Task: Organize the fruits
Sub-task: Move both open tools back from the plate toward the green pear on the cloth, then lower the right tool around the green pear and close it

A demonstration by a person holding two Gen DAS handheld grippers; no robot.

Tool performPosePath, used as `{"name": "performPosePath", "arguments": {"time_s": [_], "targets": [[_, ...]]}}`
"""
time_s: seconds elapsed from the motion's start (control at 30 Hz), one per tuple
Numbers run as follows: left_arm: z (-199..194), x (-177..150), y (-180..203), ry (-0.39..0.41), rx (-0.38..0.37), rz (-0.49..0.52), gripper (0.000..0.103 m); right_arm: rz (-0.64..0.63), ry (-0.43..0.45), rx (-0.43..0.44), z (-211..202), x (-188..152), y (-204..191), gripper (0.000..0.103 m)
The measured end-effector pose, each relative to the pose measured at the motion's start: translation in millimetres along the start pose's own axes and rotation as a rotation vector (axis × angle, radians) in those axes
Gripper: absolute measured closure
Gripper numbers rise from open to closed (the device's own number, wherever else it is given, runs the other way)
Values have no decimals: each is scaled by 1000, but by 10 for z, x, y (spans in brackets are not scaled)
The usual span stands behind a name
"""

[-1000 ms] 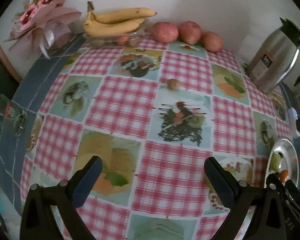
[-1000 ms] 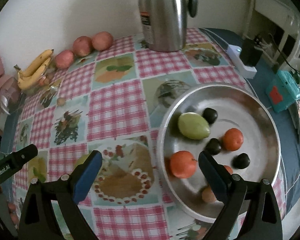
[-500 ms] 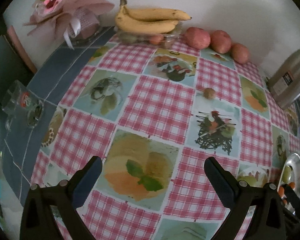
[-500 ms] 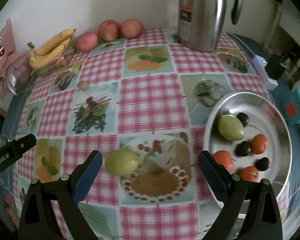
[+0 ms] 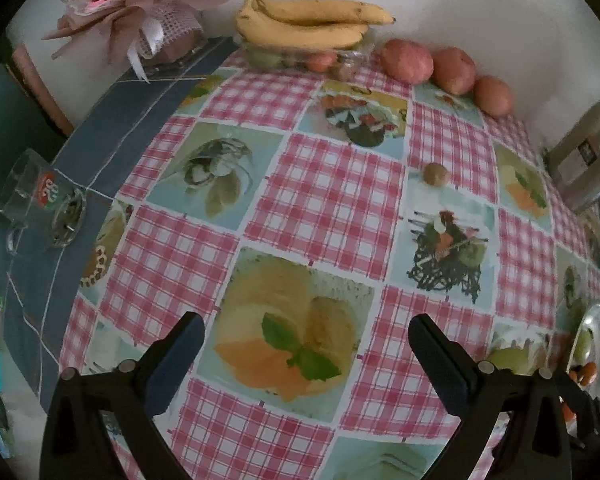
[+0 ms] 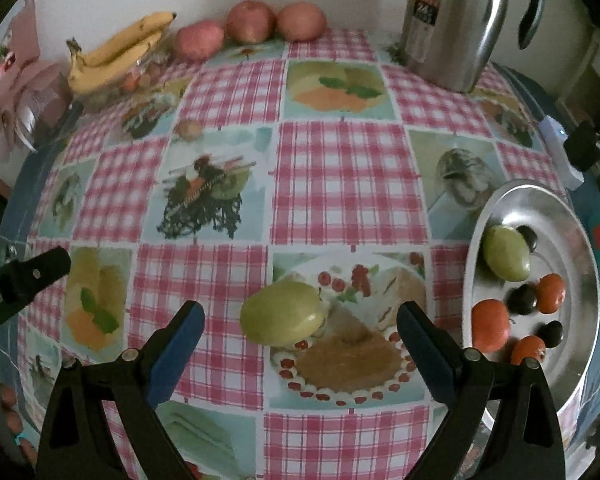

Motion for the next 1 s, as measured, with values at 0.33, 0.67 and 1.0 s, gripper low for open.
{"name": "performPosePath", "arguments": {"time_s": [0.33, 0.67, 1.0], "targets": [[359, -199, 110, -102, 40, 58, 0, -28, -86, -28, 288, -162, 26, 6], [431, -236, 180, -109, 49, 86, 0, -50, -113, -84, 478, -222, 53, 6], [438, -237, 207, -107, 61, 110, 0, -24, -110, -40, 560, -173, 41, 5]]}}
Point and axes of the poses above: each gripper's, at about its wrist camera, not at the fingertips, and z roughly the way its jaws point, y to its right, x to its top, the point moved 10 cm from there along z, roughly the way its jaws point, and after that the axes turned 11 degrees about x, right-handed, at the moved point
